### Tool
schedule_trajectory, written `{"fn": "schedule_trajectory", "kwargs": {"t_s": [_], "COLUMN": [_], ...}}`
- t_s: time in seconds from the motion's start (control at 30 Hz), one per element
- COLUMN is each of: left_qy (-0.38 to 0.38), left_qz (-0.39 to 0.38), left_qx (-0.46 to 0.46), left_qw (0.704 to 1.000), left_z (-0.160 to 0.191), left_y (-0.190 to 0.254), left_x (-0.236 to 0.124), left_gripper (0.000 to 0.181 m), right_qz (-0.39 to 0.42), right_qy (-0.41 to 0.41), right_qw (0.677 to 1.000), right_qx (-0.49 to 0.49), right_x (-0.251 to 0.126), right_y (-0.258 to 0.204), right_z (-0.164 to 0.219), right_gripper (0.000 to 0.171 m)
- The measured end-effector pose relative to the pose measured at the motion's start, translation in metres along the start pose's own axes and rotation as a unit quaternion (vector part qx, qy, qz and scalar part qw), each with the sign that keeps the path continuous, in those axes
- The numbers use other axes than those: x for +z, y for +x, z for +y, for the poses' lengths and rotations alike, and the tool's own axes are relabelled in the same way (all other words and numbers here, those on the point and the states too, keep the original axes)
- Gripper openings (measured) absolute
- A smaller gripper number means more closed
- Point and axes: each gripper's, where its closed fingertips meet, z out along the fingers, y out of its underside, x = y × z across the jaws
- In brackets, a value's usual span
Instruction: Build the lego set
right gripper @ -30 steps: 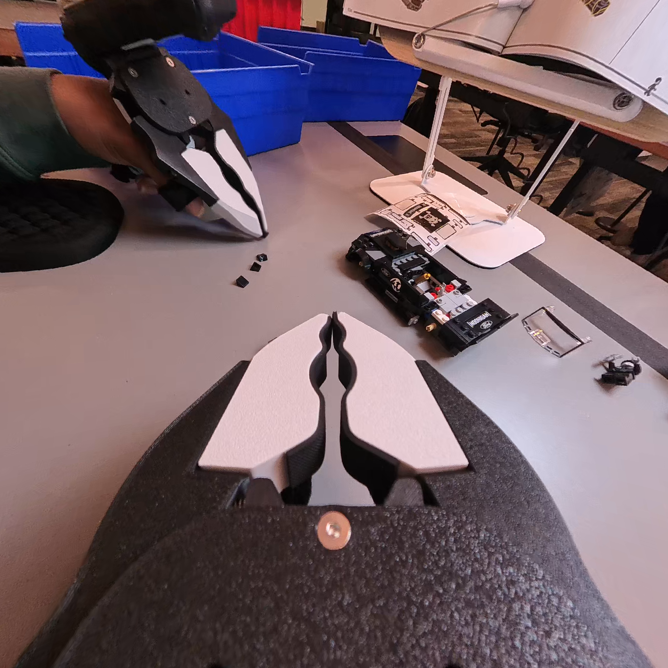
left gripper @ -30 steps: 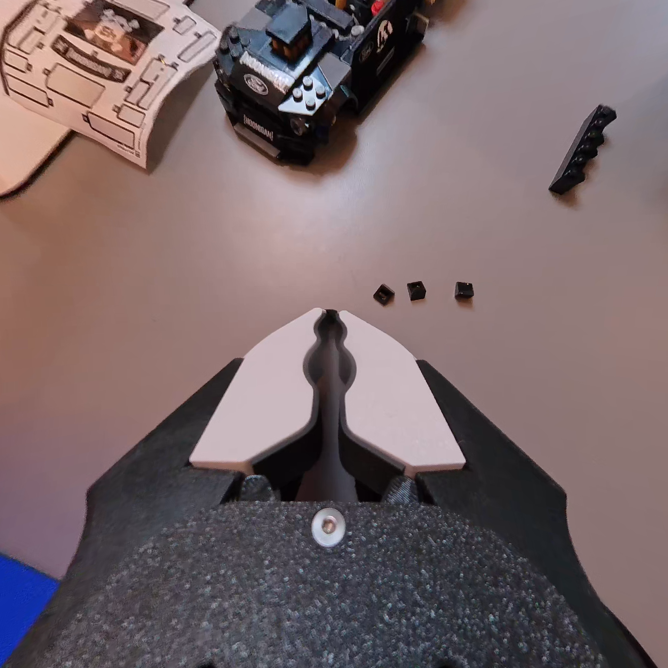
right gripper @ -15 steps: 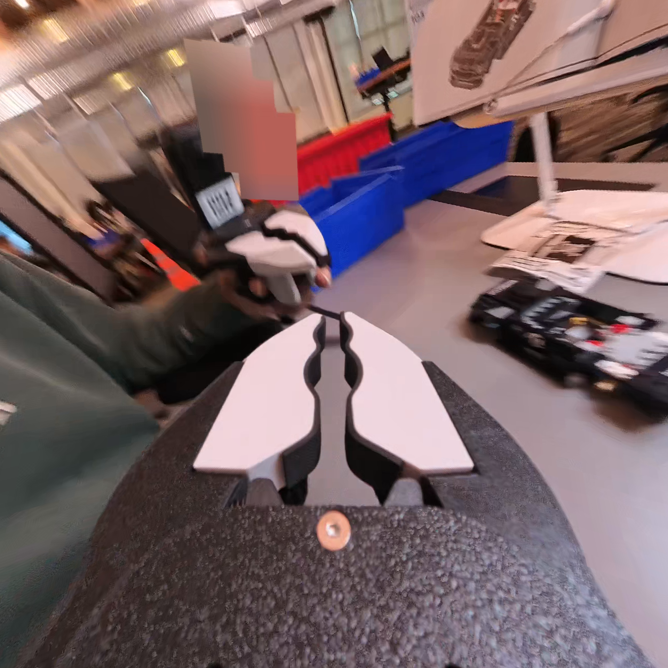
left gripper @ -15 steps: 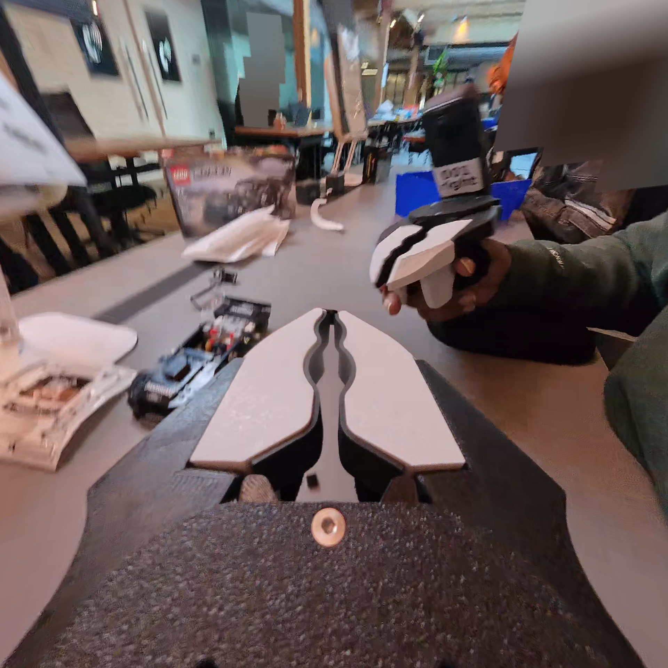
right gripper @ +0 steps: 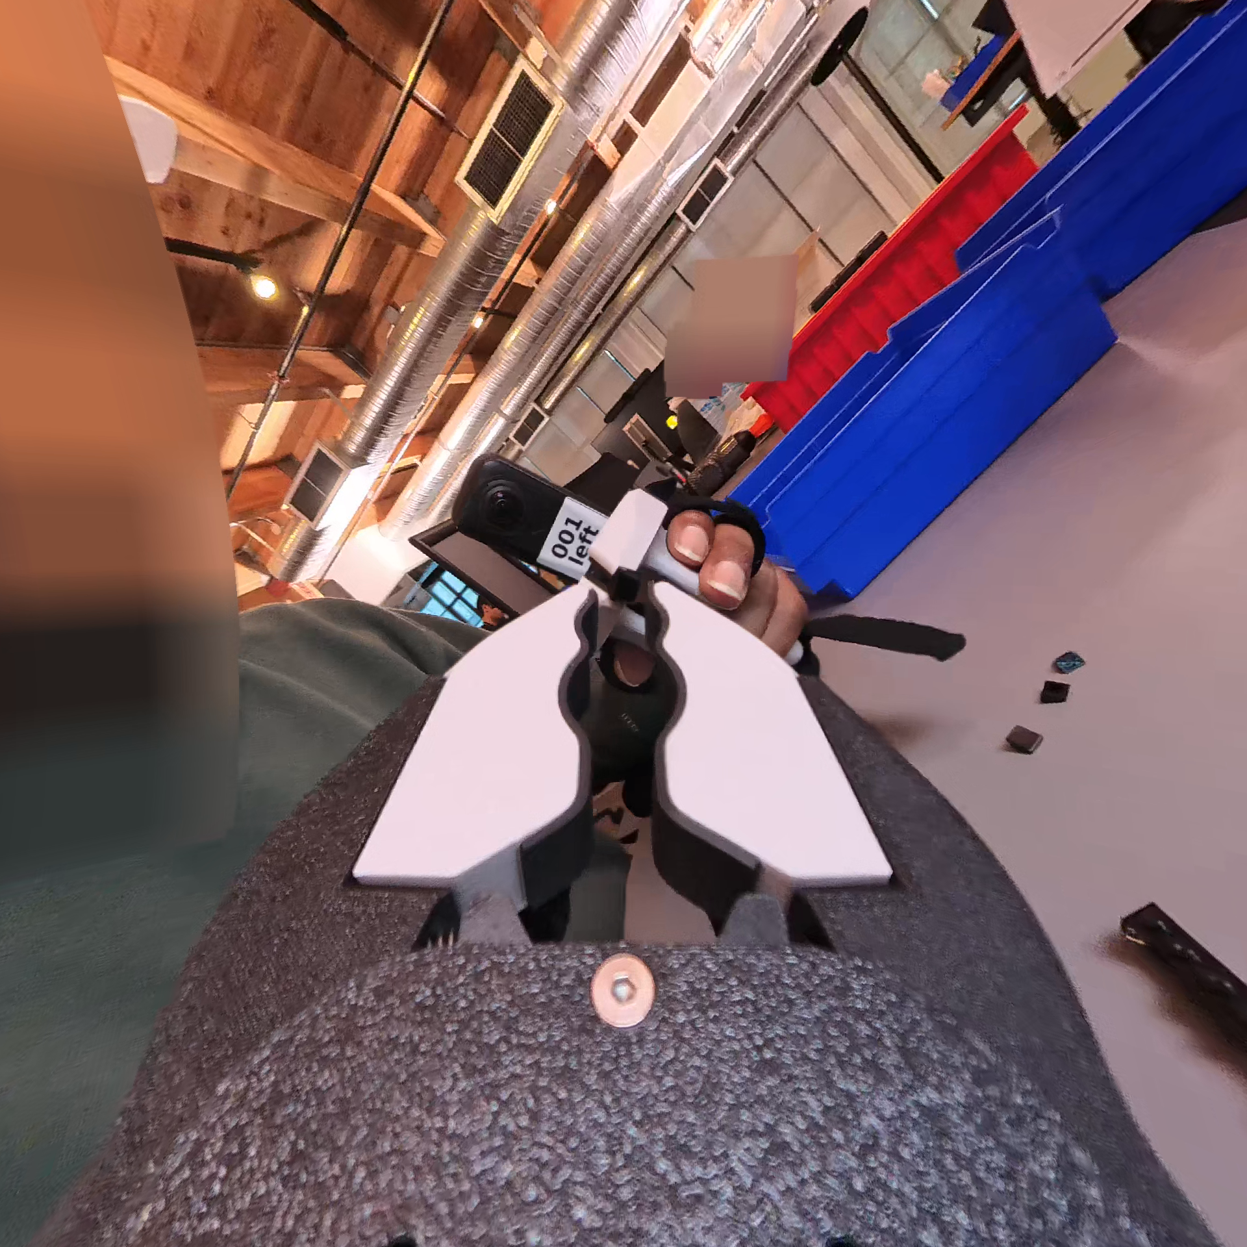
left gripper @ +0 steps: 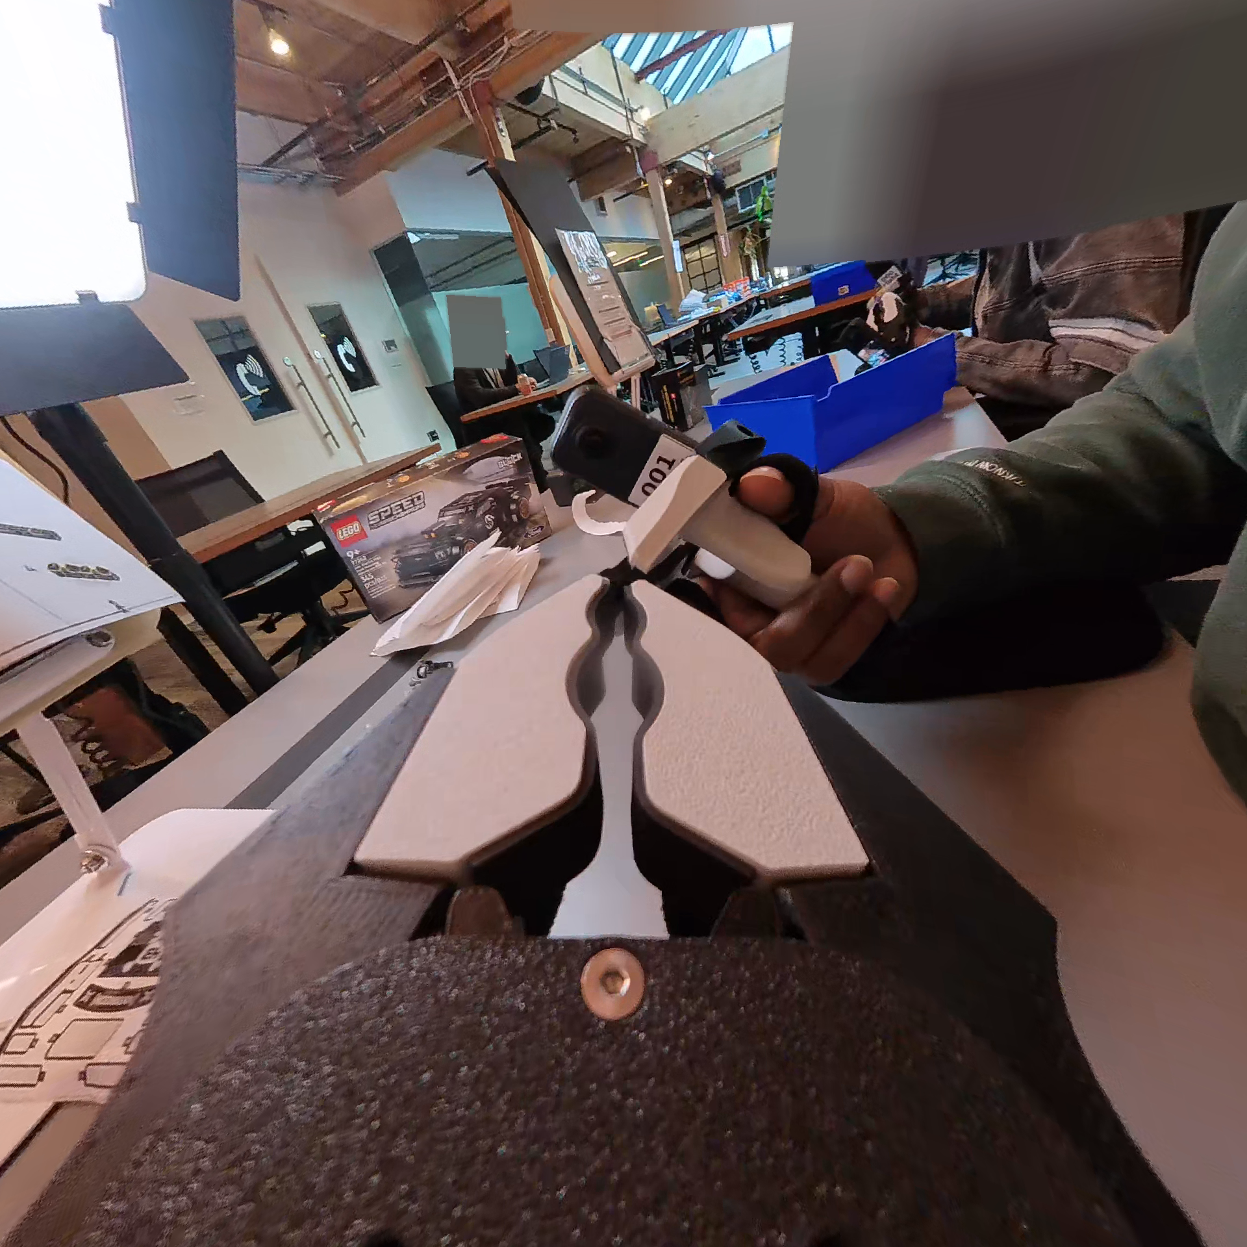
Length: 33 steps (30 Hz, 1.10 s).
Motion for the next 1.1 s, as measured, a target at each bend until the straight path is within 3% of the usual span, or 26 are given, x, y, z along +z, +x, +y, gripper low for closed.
{"fn": "schedule_trajectory", "kwargs": {"t_s": [0.43,0.67,0.77,0.9,1.1], "left_qy": [-0.014,-0.041,-0.086,-0.191,-0.34], "left_qz": [-0.001,0.016,0.008,0.012,0.051], "left_qx": [0.031,-0.012,-0.039,-0.103,-0.155], "left_qw": [0.999,0.999,0.996,0.976,0.926], "left_z": [0.007,0.022,0.039,0.078,0.138], "left_y": [0.002,0.003,-0.005,-0.01,0.009], "left_x": [0.002,0.003,0.004,0.001,-0.002], "left_gripper": [0.003,0.013,0.015,0.017,0.032], "right_qz": [-0.003,0.058,0.111,0.206,0.281], "right_qy": [-0.006,-0.024,-0.047,-0.143,-0.378], "right_qw": [1.0,0.997,0.987,0.943,0.811], "right_qx": [0.017,-0.049,-0.108,-0.217,-0.347], "right_x": [-0.003,-0.017,-0.03,-0.052,-0.07], "right_y": [0.005,0.021,0.032,0.057,0.096], "right_z": [0.004,-0.001,-0.004,0.0,0.031], "right_gripper": [0.008,0.008,0.008,0.008,0.008]}}
